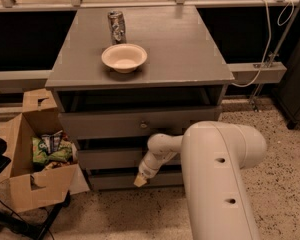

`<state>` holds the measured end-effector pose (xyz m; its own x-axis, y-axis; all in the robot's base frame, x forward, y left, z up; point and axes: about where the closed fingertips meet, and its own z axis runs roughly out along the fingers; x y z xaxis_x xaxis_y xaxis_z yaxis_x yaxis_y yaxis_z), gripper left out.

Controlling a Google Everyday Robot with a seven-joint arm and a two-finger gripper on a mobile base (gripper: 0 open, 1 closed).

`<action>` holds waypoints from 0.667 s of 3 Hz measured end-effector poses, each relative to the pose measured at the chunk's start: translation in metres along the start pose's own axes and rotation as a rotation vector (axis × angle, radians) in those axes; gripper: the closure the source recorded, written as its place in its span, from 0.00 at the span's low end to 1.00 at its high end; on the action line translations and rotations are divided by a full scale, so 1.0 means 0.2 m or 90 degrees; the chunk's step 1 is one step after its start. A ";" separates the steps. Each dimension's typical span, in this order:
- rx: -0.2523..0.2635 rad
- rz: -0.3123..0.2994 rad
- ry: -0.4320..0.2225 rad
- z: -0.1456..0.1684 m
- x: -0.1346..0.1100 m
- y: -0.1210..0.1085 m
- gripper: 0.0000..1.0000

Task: Close middle drawer

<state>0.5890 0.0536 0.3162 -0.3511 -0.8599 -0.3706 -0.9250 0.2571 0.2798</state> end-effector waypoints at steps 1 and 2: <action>-0.003 0.000 0.001 0.01 0.00 0.01 0.59; -0.005 0.000 0.002 0.02 0.01 0.01 0.36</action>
Offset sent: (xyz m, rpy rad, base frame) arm -0.0016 0.0007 -0.0015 -0.0001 0.0033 0.0018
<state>0.5853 0.0553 0.3127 -0.3504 -0.8614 -0.3677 -0.9239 0.2534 0.2867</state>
